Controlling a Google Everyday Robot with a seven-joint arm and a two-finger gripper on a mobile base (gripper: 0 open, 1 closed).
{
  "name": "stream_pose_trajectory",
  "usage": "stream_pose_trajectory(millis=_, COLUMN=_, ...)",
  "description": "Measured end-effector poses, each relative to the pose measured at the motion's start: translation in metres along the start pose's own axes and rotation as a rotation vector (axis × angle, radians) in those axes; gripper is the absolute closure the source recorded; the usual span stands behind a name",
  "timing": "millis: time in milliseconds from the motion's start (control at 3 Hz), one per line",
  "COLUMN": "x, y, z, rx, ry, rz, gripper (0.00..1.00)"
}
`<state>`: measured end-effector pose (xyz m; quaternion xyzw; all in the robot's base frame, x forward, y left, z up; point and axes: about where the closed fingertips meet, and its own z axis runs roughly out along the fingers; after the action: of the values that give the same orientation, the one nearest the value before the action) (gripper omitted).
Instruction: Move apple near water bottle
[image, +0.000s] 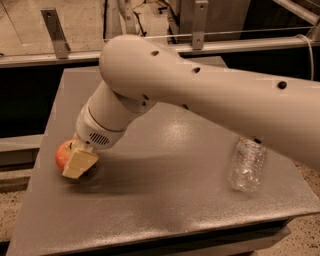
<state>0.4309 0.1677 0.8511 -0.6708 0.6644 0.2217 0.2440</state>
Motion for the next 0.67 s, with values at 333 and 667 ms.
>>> stream_pose_trajectory(millis=333, x=0.004, y=-0.006, z=-0.013, rx=0.013, ry=-0.008, rz=0.023, gripper=0.85)
stream_pose_trajectory(millis=667, x=0.032, y=-0.033, z=-0.066, rx=0.092, ry=0.013, rz=0.030, gripper=1.00)
